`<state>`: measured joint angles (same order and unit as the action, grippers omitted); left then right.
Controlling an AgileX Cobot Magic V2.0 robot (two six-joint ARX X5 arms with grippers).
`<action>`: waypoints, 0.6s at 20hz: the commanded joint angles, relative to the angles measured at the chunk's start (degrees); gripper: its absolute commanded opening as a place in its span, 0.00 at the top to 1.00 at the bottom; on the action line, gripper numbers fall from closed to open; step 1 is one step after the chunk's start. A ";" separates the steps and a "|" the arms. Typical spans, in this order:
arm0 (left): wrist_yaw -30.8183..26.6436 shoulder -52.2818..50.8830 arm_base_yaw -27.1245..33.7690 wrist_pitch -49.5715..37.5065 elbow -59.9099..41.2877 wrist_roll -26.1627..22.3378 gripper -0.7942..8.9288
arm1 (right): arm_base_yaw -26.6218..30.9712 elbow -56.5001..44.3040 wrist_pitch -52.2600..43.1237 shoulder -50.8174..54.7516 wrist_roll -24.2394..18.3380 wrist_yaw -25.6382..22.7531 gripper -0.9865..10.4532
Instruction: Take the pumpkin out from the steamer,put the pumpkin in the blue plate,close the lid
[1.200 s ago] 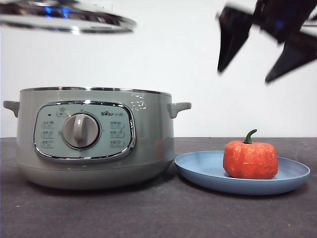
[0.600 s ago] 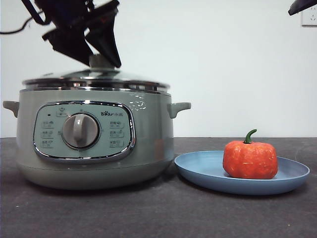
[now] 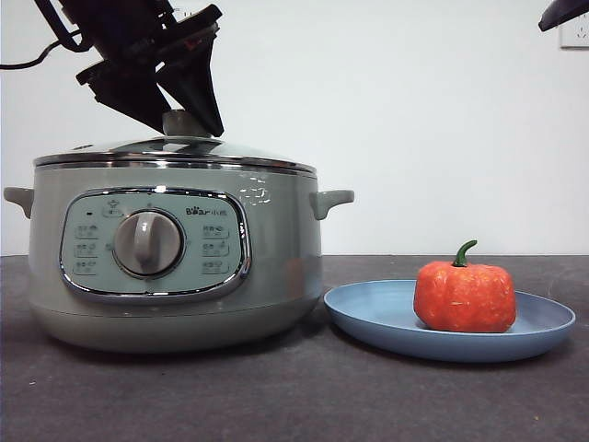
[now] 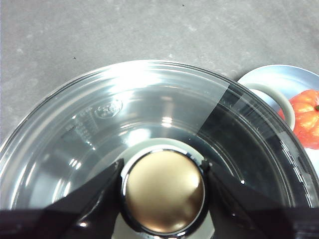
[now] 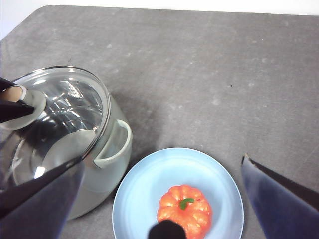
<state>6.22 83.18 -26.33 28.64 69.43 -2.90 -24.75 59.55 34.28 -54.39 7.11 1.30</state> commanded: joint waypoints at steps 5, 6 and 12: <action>-0.22 -0.35 0.02 -0.52 0.28 0.09 0.47 | -0.07 -0.46 0.68 0.07 1.03 -0.28 0.42; -0.20 -1.14 0.02 0.42 0.28 0.11 0.47 | -0.07 -0.46 0.68 0.07 1.01 -0.26 0.42; 3.21 -10.51 -0.04 9.11 0.31 -1.46 0.95 | -0.13 -0.48 2.67 1.22 -2.89 -0.17 0.87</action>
<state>8.84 72.69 -26.33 37.89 69.45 -3.42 -24.75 59.53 37.39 -53.80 5.80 1.32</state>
